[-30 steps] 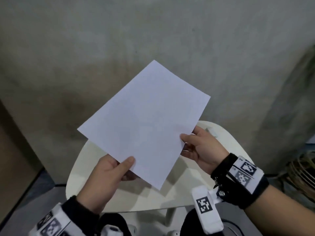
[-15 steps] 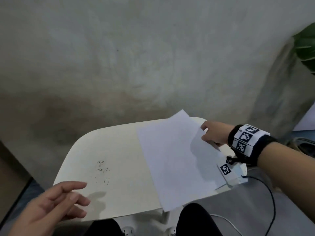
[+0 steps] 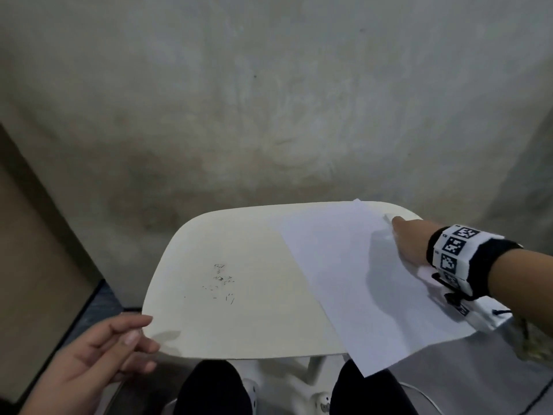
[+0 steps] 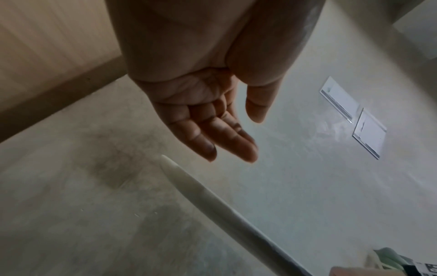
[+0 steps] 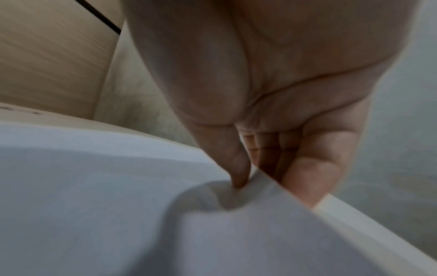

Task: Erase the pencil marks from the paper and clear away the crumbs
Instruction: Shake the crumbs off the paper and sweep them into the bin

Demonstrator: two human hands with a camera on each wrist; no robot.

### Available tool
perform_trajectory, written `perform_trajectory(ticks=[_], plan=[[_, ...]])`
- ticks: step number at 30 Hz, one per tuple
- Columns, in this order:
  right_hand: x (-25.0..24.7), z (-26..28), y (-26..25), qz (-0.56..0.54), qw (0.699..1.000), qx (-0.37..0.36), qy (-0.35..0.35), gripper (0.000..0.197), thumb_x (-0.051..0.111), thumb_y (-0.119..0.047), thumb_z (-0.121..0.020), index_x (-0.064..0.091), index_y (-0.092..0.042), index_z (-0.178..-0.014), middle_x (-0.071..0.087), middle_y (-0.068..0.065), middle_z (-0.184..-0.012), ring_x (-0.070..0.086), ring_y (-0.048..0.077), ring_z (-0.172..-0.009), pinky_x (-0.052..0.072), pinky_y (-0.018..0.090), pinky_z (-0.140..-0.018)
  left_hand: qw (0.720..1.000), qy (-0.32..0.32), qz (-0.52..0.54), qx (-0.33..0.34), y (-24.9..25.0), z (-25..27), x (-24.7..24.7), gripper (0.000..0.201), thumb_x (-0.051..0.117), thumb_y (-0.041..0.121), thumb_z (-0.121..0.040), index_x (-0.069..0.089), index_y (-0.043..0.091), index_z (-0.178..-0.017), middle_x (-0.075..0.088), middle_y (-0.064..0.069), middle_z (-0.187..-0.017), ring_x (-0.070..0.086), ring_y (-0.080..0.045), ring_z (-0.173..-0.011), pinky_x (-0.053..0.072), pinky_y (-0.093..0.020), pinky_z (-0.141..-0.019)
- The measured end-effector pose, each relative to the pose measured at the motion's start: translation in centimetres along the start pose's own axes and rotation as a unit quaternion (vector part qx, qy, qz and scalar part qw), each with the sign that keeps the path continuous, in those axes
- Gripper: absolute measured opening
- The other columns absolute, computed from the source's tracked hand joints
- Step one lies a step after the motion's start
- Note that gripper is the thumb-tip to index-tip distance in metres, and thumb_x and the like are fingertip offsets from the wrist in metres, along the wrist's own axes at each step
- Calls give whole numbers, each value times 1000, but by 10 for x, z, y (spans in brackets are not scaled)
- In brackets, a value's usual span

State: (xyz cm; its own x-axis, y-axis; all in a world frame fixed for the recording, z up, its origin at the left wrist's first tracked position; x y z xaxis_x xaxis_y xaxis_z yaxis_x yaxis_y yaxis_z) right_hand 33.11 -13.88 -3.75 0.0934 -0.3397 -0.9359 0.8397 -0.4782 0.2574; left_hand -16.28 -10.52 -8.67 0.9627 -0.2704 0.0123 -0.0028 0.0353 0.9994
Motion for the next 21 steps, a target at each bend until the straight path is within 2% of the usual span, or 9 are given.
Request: perform_trajectory(ticks=[2,5,7,10,11,13,15,18,21], plan=[[0,0,-1,7,1000,3,-6,60,54,-20,-89,25,-10,-141,53,12,-130,55,28,-105,45,33,-95,1000,-2,3,-4,-8,-2,-6,38,64,24,-66,73,2,-95,67,-29,-78,65,-25,-50,53,-19,-48],[-15,6,-3,54,998,-7,-11,44,56,-23,-89,39,-6,-126,60,8,-114,53,26,-89,48,29,-88,1000,18,7,-3,-11,0,-15,31,64,23,-66,74,7,-90,68,-29,-78,64,-24,-49,51,-17,-46],[-39,15,-8,106,994,-36,-3,38,52,-25,-93,46,-8,-127,60,4,-117,57,25,-103,44,24,-89,1000,27,10,3,-7,3,-18,32,79,43,-63,78,20,-84,70,-25,-77,66,-23,-51,52,-17,-49],[-82,41,-30,89,992,-82,-16,36,52,-30,-96,48,-15,-128,60,-5,-110,56,19,-103,35,21,-75,1000,26,2,13,-8,1,-25,83,85,77,-23,78,24,-86,71,-20,-74,66,-24,-53,56,-22,-54],[-96,53,-47,31,993,-110,-26,32,54,-30,-95,49,-18,-125,61,-9,-97,57,17,-93,36,22,-71,999,28,-1,21,-7,0,-25,82,86,75,-24,78,23,-86,71,-19,-73,65,-22,-52,55,-21,-53],[-114,71,-97,-109,974,-192,-46,24,55,-26,-95,53,-22,-119,65,-9,-92,62,15,-85,43,19,-66,998,34,-18,55,-5,-7,-23,42,91,51,-57,78,22,-85,70,-18,-72,62,-13,-54,52,-17,-55],[-114,79,-154,-164,949,-262,-61,28,52,-30,-97,53,-23,-124,65,-4,-112,61,17,-102,46,24,-83,992,56,-71,93,0,-16,-22,4,74,21,-86,78,22,-89,71,-18,-82,64,-12,-66,51,-15,-65],[-65,71,-234,-31,954,-287,-86,65,38,-54,-96,29,-16,-149,39,2,-150,38,23,-136,29,35,-112,982,35,-144,113,8,-33,-16,27,67,54,-78,73,37,-99,72,-7,-93,66,-24,-87,52,-27,-82],[-17,70,-292,22,953,-294,-74,89,40,-62,-91,7,-8,-153,4,12,-161,9,30,-148,10,44,-118,976,34,-171,133,24,-45,-13,36,59,58,-74,72,36,-100,70,-4,-97,66,-23,-91,53,-36,-85]])
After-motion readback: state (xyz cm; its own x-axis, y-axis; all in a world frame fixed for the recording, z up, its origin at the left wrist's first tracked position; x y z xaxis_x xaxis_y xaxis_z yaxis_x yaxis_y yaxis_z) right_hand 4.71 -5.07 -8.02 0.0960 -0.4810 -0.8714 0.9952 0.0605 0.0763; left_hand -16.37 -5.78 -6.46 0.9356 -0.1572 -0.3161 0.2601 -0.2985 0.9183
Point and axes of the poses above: each hand's wrist, its own z-axis away from the middle knuckle, its own x-axis out of the palm, y = z × x, the point moved 9 cm from there along -z, towards the middle knuckle
